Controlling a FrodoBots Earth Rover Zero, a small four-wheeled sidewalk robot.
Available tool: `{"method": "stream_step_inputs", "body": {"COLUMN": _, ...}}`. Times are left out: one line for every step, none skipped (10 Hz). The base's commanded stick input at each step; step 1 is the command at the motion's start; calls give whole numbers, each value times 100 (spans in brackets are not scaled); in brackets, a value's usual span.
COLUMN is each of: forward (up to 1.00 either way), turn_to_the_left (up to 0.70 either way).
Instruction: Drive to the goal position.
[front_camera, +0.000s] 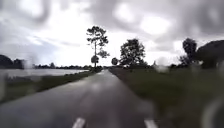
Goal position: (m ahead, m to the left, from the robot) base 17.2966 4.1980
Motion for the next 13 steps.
{"method": "stream_step_inputs", "body": {"forward": 100, "turn_to_the_left": 0}}
{"method": "stream_step_inputs", "body": {"forward": 100, "turn_to_the_left": 0}}
{"method": "stream_step_inputs", "body": {"forward": 100, "turn_to_the_left": 0}}
{"method": "stream_step_inputs", "body": {"forward": 100, "turn_to_the_left": 0}}
{"method": "stream_step_inputs", "body": {"forward": 100, "turn_to_the_left": 0}}
{"method": "stream_step_inputs", "body": {"forward": 100, "turn_to_the_left": 0}}
{"method": "stream_step_inputs", "body": {"forward": 100, "turn_to_the_left": 0}}
{"method": "stream_step_inputs", "body": {"forward": 100, "turn_to_the_left": 0}}
{"method": "stream_step_inputs", "body": {"forward": 100, "turn_to_the_left": 0}}
{"method": "stream_step_inputs", "body": {"forward": 100, "turn_to_the_left": 0}}
{"method": "stream_step_inputs", "body": {"forward": 100, "turn_to_the_left": 0}}
{"method": "stream_step_inputs", "body": {"forward": 100, "turn_to_the_left": 0}}
{"method": "stream_step_inputs", "body": {"forward": 100, "turn_to_the_left": 0}}
